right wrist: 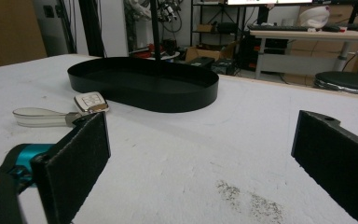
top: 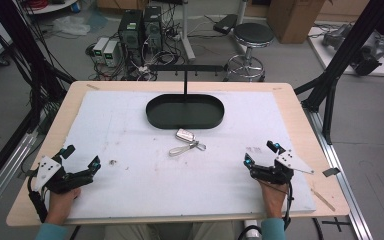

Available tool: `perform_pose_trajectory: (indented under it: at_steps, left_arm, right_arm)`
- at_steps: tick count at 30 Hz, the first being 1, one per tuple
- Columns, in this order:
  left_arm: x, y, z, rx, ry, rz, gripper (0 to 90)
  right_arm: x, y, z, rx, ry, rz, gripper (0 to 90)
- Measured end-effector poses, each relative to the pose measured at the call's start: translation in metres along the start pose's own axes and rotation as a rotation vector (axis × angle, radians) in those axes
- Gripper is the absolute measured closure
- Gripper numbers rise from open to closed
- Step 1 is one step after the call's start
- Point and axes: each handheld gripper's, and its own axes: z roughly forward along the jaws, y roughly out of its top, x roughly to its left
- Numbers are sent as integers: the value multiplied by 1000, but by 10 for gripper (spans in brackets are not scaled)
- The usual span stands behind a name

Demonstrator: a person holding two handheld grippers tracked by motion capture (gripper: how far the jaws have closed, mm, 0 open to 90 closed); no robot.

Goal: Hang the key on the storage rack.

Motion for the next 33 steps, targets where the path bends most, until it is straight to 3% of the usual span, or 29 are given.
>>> perform_pose_trajectory:
  at_steps: [4,5,8,9,11,14,18,20,23,24,29,31,33]
  left_arm:
    - [-1,0,0,-3,-3,5,29]
    - [-1,0,0,-3,-2,5,29]
    - [0,0,0,0,-2,-6,29]
    - [1,0,0,1,-2,-7,29]
    - [0,0,0,1,-2,-7,29]
    - [1,0,1,5,-2,-8,29]
    - [1,0,1,5,-1,-8,29]
    - [0,0,1,5,0,-6,29]
    - [0,0,1,7,-1,-4,29]
    - [0,0,1,6,0,-6,29]
    - [0,0,1,5,-1,-7,29]
    - [0,0,0,4,-6,-3,29]
    - [0,0,1,-1,-5,-7,29]
  right_arm:
    - [2,0,1,9,-12,-21,38]
    - [2,1,3,19,-29,-26,37]
    - [4,3,8,86,-12,-33,37]
    - [4,3,8,86,-12,-33,37]
    - [3,7,12,102,51,2,37]
    - [3,12,13,100,72,-2,37]
    - [4,39,17,113,163,-76,37]
    - [5,42,18,115,173,-80,37]
    - [6,62,24,141,230,-131,37]
    - [8,75,30,133,273,-173,37]
    - [11,93,42,159,355,-174,37]
    - [15,105,52,176,395,-212,37]
    - [16,109,56,175,419,-220,37]
